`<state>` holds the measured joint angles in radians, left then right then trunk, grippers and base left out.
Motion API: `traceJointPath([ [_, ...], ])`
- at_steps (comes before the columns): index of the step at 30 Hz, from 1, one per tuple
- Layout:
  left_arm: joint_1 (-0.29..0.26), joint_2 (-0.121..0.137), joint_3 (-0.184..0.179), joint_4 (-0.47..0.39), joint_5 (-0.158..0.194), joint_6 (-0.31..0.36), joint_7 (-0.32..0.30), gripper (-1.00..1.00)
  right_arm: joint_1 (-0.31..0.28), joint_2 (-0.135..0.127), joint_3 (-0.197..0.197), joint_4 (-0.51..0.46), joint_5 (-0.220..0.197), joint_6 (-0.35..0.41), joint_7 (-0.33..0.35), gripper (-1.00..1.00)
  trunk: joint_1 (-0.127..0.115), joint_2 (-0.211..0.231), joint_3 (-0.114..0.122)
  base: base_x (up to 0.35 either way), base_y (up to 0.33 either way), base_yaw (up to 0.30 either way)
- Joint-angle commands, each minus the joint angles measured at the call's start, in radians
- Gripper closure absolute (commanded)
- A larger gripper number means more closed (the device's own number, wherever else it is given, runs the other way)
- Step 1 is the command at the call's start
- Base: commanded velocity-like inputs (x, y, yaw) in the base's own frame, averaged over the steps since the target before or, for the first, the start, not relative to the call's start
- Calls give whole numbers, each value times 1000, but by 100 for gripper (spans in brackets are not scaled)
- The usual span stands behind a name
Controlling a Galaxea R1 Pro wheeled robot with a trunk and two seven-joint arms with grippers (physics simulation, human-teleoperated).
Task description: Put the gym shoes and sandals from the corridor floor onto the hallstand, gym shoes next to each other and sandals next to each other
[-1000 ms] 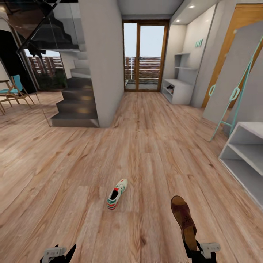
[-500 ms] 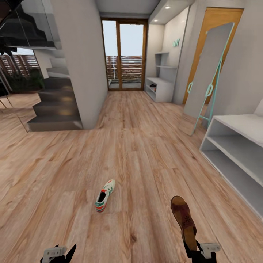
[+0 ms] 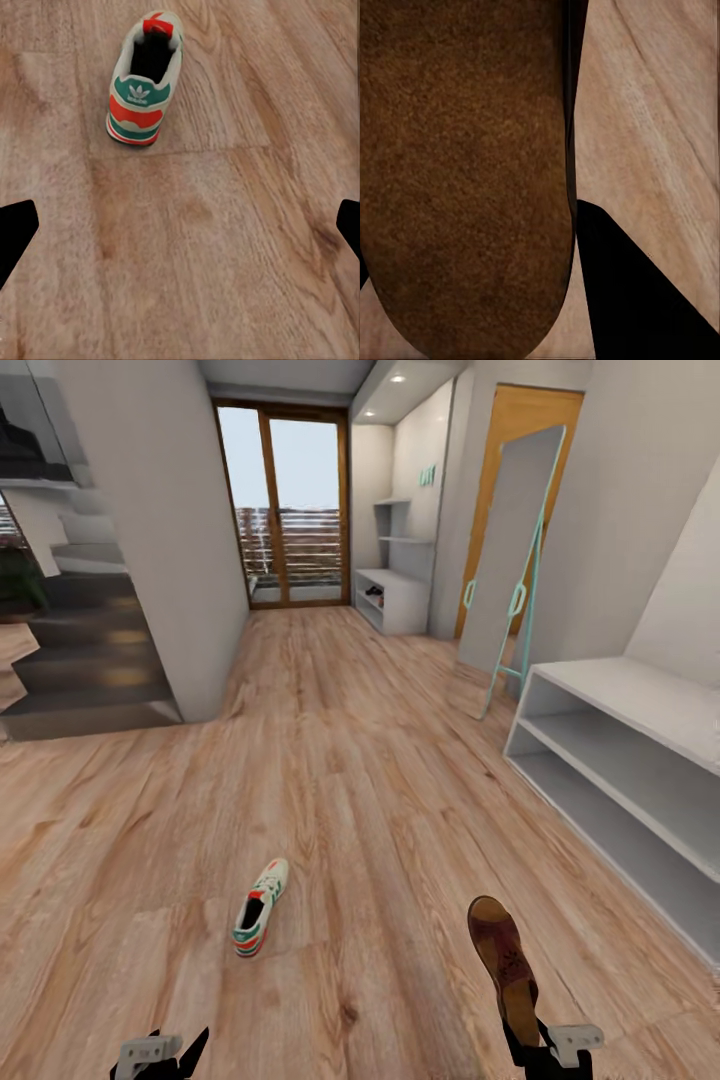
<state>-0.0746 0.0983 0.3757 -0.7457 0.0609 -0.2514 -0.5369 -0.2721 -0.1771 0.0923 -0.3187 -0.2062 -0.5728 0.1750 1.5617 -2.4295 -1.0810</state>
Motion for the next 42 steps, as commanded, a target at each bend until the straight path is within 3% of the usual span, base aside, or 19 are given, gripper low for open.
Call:
traceJointPath([
  [1,-1,0,2,2,6,0,-7,-100,-1,-1,7,1,-14,-3,5,100,0,0,-1,51,289,-287],
  [13,-1,-1,3,-8,5,0,-5,-100,-1,-1,8,1,-14,-2,5,100,0,0,-5,8,142,-258],
  [26,-1,-1,1,4,-7,-19,1,-100,-1,0,5,-6,-16,-1,5,100,0,0,-5,0,1,-34],
  [31,-1,5,3,17,-9,-36,1,-100,-1,31,7,-11,-13,1,4,100,0,0,-5,0,0,0],
  [42,0,6,5,29,-28,-42,2,-100,-1,39,9,-45,-9,1,6,100,0,0,-5,0,0,0],
])
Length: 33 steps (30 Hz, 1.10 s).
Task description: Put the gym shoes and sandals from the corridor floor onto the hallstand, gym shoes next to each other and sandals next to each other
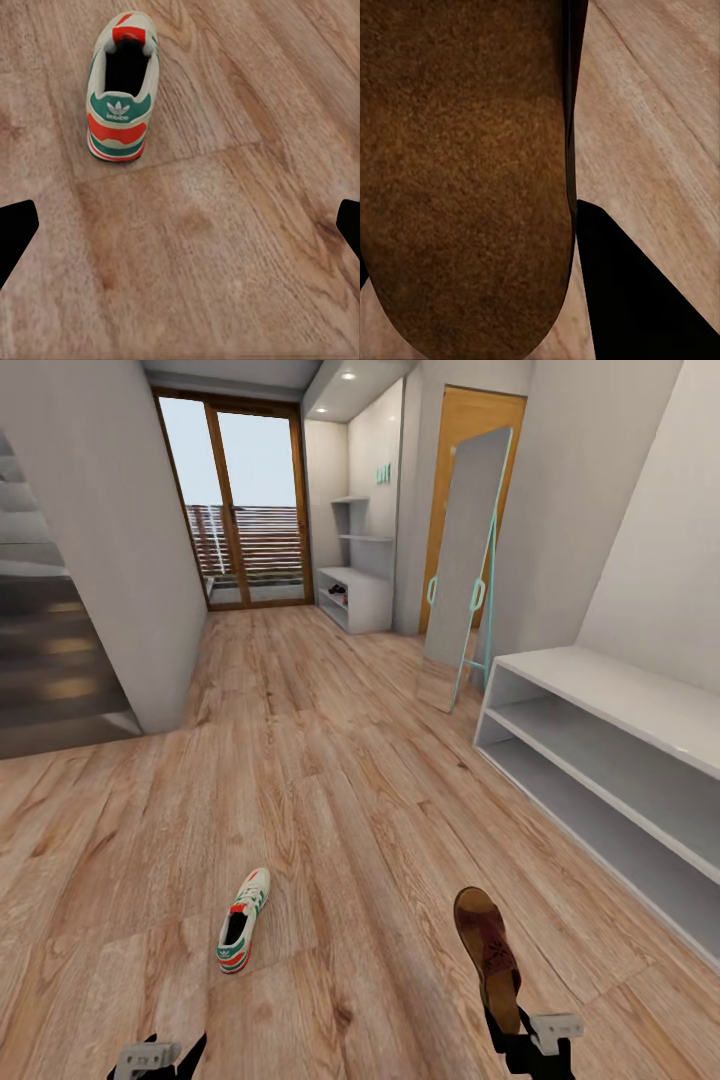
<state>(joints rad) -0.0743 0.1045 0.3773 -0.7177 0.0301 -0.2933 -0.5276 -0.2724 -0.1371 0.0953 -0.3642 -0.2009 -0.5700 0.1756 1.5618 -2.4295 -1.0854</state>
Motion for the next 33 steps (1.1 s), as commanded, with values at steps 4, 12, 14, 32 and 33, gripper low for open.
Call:
traceJointPath([
  [4,-2,0,3,3,0,0,-8,-100,-1,-2,7,1,-14,-4,5,100,0,0,-1,0,0,0],
  [12,-15,-1,1,10,-5,17,13,-100,-1,-4,3,-6,-14,-3,6,100,0,0,-1,0,0,0],
  [14,-28,-2,-1,11,-11,20,31,-100,-1,-4,3,-21,-13,-1,6,100,0,0,-1,0,0,0],
  [32,-380,-18,-6,227,-240,117,222,-100,-153,-2,6,-608,28,658,-95,100,0,0,-1,0,0,0],
  [33,-381,-19,-6,228,-241,104,221,-100,-167,-1,6,-612,33,686,-95,100,0,0,-1,0,0,0],
])
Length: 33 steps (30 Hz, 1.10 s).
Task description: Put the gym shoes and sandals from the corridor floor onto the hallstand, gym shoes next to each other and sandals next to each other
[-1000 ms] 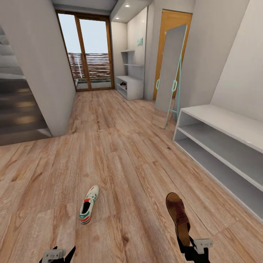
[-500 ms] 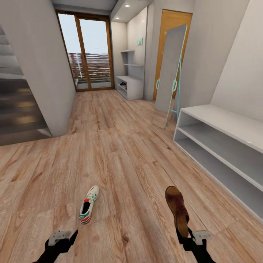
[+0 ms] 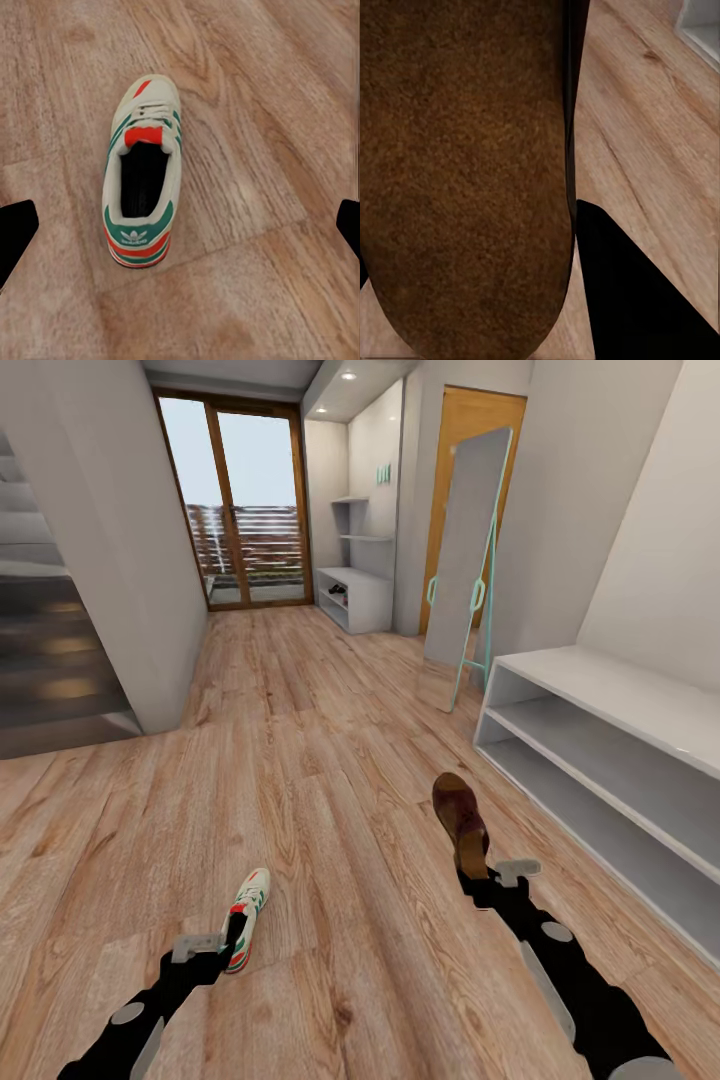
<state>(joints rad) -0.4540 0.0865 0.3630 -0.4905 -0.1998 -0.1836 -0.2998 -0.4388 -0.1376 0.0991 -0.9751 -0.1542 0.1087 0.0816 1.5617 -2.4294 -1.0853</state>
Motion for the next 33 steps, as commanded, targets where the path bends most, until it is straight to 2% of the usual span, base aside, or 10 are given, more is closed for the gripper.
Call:
traceJointPath([
  [1,-1,-1,8,1,-11,-9,-7,-100,-6,-1,2,-3,-12,17,-1,100,0,0,-1,0,0,0],
  [4,-1,-4,8,1,-11,-20,-7,-100,-21,-2,4,-6,-5,47,0,100,0,0,-1,99,0,0],
  [15,-2,-4,10,1,-12,-26,-8,-100,-26,-11,5,-10,-4,58,1,100,0,0,-1,296,17,0],
  [28,-2,-2,7,1,-11,-26,-9,-100,-26,-9,5,-10,-4,58,1,100,0,0,-1,265,196,-3],
  [33,-1,-3,7,-1,-12,-29,-9,-100,-26,-7,6,-10,-4,58,1,100,0,0,-1,84,78,-182],
])
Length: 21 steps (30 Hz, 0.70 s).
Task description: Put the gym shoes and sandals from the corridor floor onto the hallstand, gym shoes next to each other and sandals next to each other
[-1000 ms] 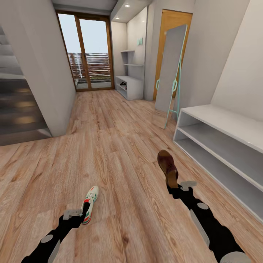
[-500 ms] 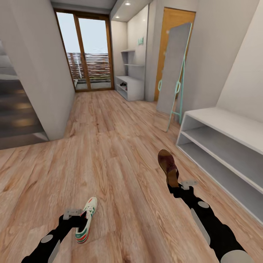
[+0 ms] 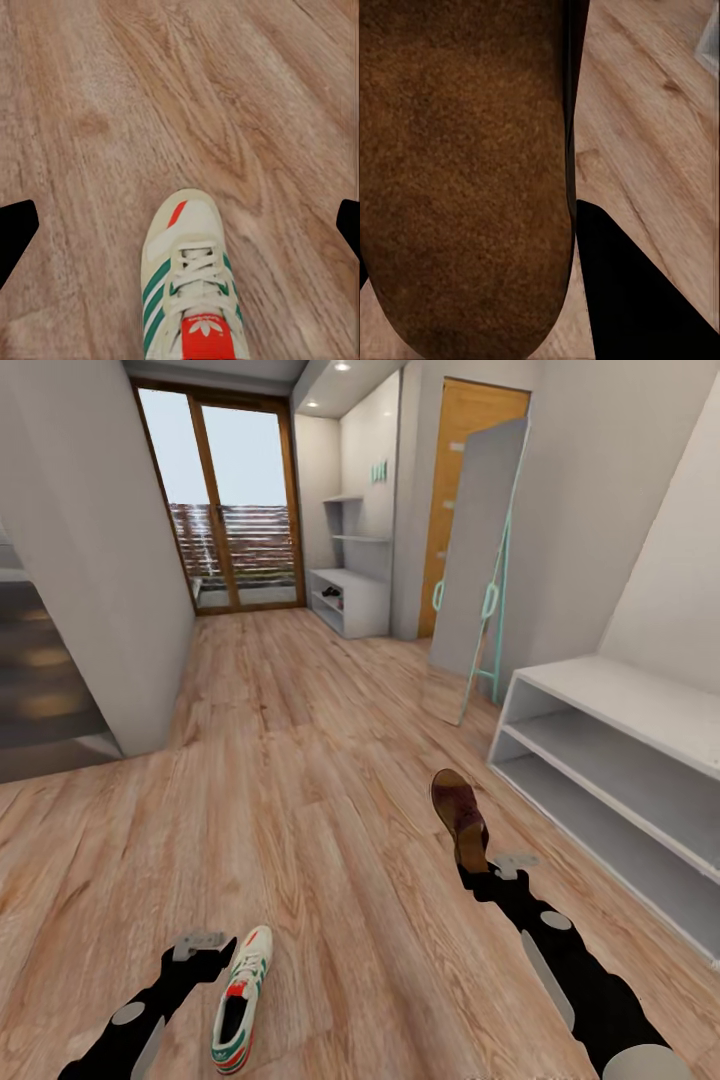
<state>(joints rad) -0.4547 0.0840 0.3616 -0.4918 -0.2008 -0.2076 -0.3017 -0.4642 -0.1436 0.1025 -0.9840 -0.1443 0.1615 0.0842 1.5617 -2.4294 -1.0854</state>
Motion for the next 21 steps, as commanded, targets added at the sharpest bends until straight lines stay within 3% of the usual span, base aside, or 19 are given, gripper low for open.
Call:
traceJointPath([
  [1,-1,-1,8,-2,-11,-5,-7,-100,-1,-1,2,-1,-14,6,-1,100,0,0,-1,20,19,-271],
  [8,-1,0,6,-3,-12,-5,-7,-100,-1,1,2,-3,-14,6,-3,100,0,0,-1,5,5,-199],
  [21,-1,0,7,2,-15,-4,-6,-100,-1,1,1,-24,-16,8,-3,100,39,-71,-40,0,0,-15],
])
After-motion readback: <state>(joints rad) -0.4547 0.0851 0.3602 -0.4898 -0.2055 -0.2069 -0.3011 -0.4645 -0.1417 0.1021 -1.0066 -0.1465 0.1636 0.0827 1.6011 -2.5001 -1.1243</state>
